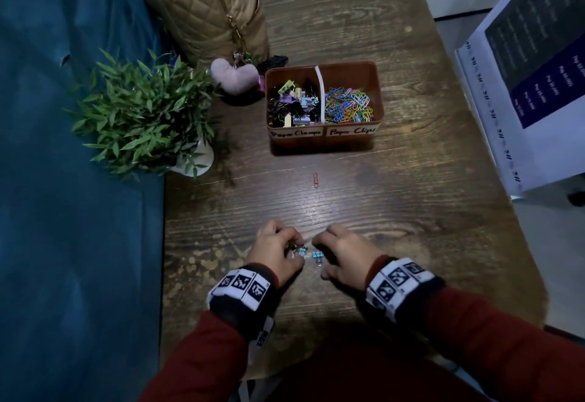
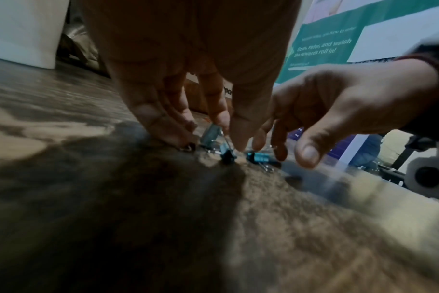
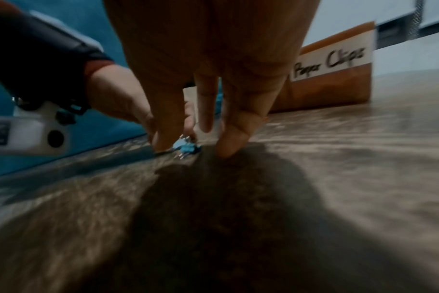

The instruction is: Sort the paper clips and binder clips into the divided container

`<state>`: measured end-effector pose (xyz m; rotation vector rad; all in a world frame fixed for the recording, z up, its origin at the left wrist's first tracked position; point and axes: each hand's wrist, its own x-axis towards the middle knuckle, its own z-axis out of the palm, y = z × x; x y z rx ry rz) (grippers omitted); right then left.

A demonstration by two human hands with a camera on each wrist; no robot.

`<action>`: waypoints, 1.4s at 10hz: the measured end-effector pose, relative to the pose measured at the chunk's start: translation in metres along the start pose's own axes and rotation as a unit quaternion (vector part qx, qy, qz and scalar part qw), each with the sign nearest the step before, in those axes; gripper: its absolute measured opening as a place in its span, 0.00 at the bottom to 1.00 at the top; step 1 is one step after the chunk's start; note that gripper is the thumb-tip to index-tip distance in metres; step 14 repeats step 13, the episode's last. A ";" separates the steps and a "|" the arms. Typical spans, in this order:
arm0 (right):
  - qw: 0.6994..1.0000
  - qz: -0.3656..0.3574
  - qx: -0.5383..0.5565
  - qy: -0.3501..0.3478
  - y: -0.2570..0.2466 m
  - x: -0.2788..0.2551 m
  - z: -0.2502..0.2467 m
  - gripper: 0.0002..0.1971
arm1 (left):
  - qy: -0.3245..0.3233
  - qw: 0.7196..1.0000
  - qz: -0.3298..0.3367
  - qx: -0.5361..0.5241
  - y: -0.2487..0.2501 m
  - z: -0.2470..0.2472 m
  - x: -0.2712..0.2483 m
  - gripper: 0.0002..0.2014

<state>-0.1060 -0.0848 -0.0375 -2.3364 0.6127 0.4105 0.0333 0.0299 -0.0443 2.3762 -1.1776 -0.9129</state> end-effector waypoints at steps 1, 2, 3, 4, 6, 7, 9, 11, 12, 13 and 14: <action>0.999 0.025 -0.016 0.019 -0.015 0.011 0.010 0.20 | 0.045 0.998 -0.036 -0.025 -0.001 0.011 -0.010 0.19; 0.999 0.039 0.007 0.036 -0.023 0.017 0.016 0.17 | 0.073 0.994 -0.054 -0.060 0.012 0.019 -0.016 0.14; 0.995 0.063 0.055 0.062 -0.024 0.020 0.015 0.14 | 0.067 0.993 -0.065 -0.068 0.018 0.024 -0.013 0.13; 0.981 0.109 0.138 0.085 -0.019 0.021 0.012 0.12 | 0.061 0.989 -0.082 -0.103 0.020 0.023 -0.009 0.13; 0.941 0.153 0.280 0.112 -0.016 0.017 0.000 0.10 | 0.055 0.945 -0.117 -0.299 0.031 0.013 -0.006 0.12; 0.935 0.138 0.295 0.138 -0.021 0.019 -0.023 0.10 | 0.061 0.925 -0.113 -0.357 0.045 -0.007 0.001 0.13; 0.923 0.059 0.263 0.276 -0.042 0.063 -0.127 0.09 | 0.172 0.940 0.024 -0.295 0.079 -0.090 0.066 0.15; 0.942 0.088 0.181 0.268 -0.038 0.100 -0.183 0.21 | 0.185 0.954 0.021 -0.236 0.085 -0.128 0.131 0.29; 0.937 0.100 0.193 0.275 -0.014 0.083 -0.167 0.21 | 0.199 0.963 0.021 -0.181 0.069 -0.108 0.124 0.27; 0.939 0.107 0.246 0.215 0.011 0.049 -0.135 0.14 | 0.121 0.989 -0.015 -0.087 0.057 -0.075 0.107 0.12; 0.939 0.107 0.246 0.215 0.011 0.049 -0.135 0.14 | 0.121 0.989 -0.015 -0.087 0.057 -0.075 0.107 0.12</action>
